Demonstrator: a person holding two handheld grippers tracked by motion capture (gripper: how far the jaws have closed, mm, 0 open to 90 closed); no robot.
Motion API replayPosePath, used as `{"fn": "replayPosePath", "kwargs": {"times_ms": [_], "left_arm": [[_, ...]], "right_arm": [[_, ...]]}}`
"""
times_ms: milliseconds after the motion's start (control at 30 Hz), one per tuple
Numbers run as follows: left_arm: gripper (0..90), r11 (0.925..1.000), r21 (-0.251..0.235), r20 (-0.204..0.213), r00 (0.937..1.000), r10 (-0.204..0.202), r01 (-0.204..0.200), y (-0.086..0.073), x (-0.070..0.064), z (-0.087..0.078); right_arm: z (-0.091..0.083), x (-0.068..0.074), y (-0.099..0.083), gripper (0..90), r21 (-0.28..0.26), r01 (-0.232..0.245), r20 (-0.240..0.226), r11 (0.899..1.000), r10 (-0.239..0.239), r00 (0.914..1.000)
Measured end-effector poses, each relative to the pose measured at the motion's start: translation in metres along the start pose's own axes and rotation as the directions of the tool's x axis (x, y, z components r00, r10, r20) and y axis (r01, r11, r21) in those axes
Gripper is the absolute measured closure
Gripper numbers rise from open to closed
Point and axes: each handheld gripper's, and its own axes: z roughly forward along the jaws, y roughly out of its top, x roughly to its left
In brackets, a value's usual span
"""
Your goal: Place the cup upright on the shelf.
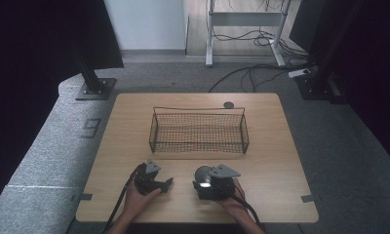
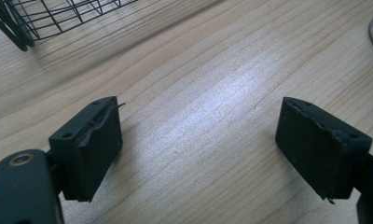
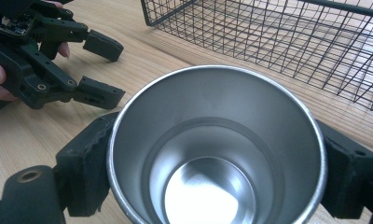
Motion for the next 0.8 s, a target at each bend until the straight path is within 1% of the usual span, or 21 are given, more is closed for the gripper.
{"fn": "replayPosePath", "kwargs": {"times_ms": [400,500,800], "left_arm": [[14.5,1.0000,0.001,0.001,1.0000,0.000,0.000,0.000,0.000,0.000],[14.5,1.0000,0.001,0.001,1.0000,0.001,-0.001,0.000,0.000,0.000],[14.5,1.0000,0.003,0.000,1.0000,0.002,-0.002,0.000,0.000,0.000]], "right_arm": [[-0.002,-0.004,0.001,13.9,0.003,-0.005,-0.005,1.000,0.005,1.0000],[-0.007,-0.005,0.004,13.9,-0.015,-0.007,0.000,1.000,0.007,1.0000],[-0.016,-0.006,0.010,14.0,-0.041,-0.008,-0.004,0.999,0.008,1.0000]]}}
